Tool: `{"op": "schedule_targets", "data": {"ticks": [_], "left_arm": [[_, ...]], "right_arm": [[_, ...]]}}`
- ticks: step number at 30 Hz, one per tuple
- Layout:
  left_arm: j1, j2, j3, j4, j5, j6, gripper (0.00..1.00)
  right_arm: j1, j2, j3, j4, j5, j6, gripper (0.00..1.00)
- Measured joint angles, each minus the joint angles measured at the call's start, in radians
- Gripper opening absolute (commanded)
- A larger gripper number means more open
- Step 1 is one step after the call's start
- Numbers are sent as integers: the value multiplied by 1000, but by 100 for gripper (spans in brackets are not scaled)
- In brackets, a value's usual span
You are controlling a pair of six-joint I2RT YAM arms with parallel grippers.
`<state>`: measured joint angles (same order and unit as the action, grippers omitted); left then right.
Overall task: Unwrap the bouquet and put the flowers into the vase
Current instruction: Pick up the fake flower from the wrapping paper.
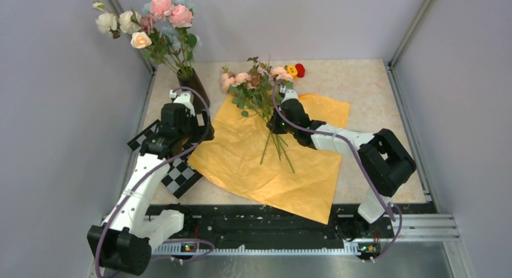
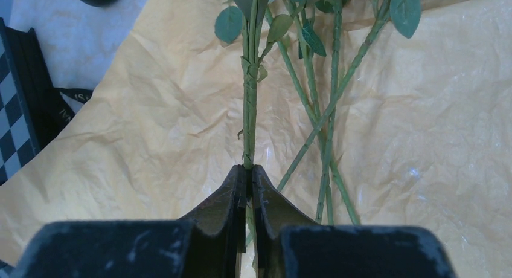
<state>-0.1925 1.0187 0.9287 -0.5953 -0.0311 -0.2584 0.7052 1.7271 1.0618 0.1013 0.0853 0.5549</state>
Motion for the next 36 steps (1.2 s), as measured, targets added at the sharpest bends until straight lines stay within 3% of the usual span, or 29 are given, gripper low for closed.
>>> {"op": "schedule_targets", "data": {"ticks": [7,15,19,25,29,36], "left_arm": [[2,-121,-60,111,158,-68,97],[-20,-168,-153,451,452,-353,97],[-76,-168,-154,608,499,-473,99],[-248,-125,-150,762,493,-557,97],[-326,-79,-143,818,477,-584,84],[-335,-95,-143,890,425,-633,56]], "right_arm": [[0,-117,-116,100,-66,-11,0],[0,-389,-221,240,-203,-65,0],[15,-499,-271,309,-257,-72,0],[94,-573,-298,363,-307,-90,0],[144,-586,-298,378,-327,-102,0],[178,-589,-298,384,-350,-109,0]]}}
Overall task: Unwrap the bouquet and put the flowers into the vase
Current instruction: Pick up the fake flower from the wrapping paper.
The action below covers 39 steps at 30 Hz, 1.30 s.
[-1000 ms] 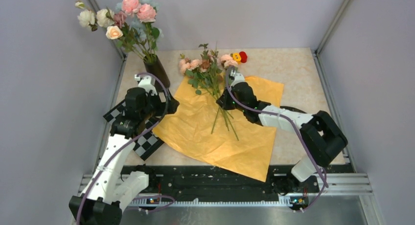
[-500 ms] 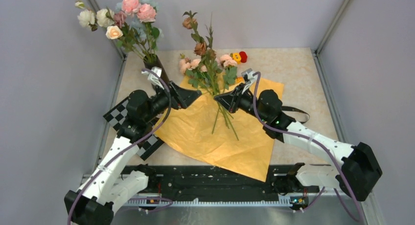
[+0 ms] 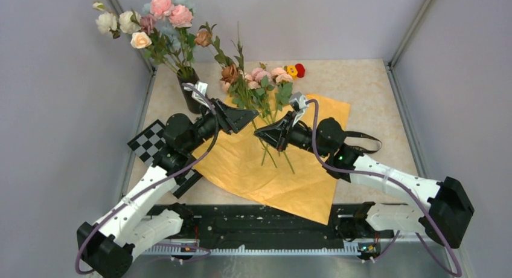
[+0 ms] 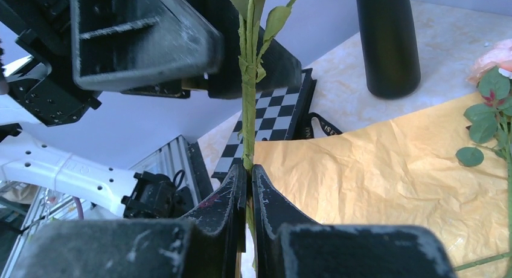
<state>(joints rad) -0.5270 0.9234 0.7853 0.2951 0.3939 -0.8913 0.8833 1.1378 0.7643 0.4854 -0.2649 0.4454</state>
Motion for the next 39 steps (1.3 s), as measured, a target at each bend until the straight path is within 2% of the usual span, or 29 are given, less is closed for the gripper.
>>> {"op": "schedule_targets", "data": {"ticks": [7,14,26,31,32,36,39], "left_arm": [[0,-51,0,20,-40,-4,40],[0,-48,0,15,-48,-1,28],[0,-37,0,-21,-74,11,2],[0,-35,0,-34,-78,29,0],[0,-35,0,-36,-78,34,0],[0,-36,14,-80,-79,75,0],[0,-35,50,-144,-87,141,0]], "right_arm": [[0,0,0,-6,-8,0,0],[0,0,0,-14,-22,-8,0],[1,0,0,-36,-33,-16,0],[2,0,0,-46,-30,-17,0],[2,0,0,-49,-26,-17,3],[5,-4,0,-69,-18,-24,40],[6,-17,0,-85,-7,-37,59]]}}
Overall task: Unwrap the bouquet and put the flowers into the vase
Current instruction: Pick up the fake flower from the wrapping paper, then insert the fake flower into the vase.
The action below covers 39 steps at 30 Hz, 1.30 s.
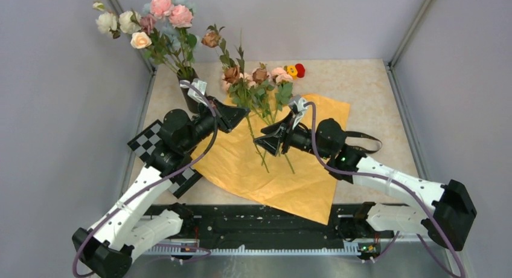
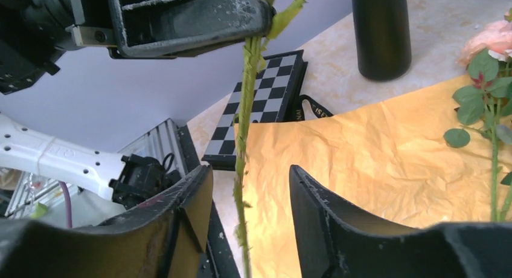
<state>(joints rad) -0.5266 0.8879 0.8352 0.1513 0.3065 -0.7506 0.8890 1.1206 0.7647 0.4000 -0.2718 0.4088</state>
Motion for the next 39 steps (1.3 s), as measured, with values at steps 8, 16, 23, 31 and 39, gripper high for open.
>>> {"op": "schedule_targets", "data": {"ticks": [8,16,23,31,39], "left_arm": [[2,62,308,-323,-135,364,0],[108,200,561,-427,-200,681,0],[261,320,597,-312,-203,824,0],[377,454,725,-165,-167,862,0],[509,520,736,-8,-117,839,0]], "right_arm": [[1,-83,-1,-82,97,-47,75],[0,-123,0,-251,283,-80,83],[-2,-147,0,-355,421,-114,86],[-70,-155,0,-376,457,-109,86],[-140,-169,-8,-376,453,-65,85]]}}
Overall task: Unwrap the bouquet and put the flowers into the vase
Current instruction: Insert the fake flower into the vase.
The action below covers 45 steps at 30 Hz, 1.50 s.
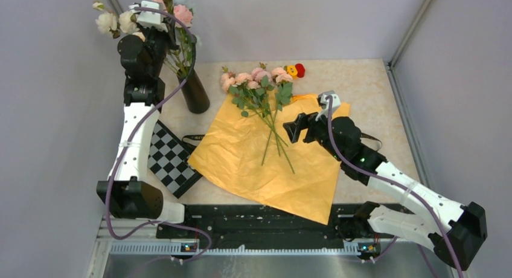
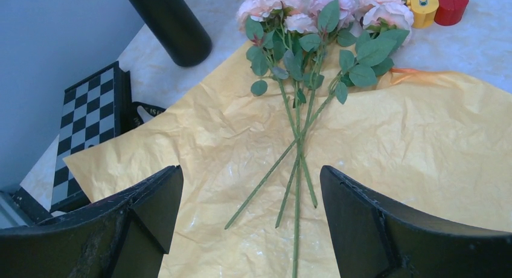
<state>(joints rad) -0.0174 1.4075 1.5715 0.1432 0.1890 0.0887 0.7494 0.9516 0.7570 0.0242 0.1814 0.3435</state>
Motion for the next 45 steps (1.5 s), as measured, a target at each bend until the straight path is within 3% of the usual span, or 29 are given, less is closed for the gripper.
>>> {"op": "schedule_targets", "data": {"ticks": [17,45], "left_arm": [[64,115,-30,167,109,-117,0],[65,148,-244,262,93,-113,0]], "right_arm": [[0,-7,0,-17,-7,24,84],[-1,-108,-2,-10,-29,16,83]]}}
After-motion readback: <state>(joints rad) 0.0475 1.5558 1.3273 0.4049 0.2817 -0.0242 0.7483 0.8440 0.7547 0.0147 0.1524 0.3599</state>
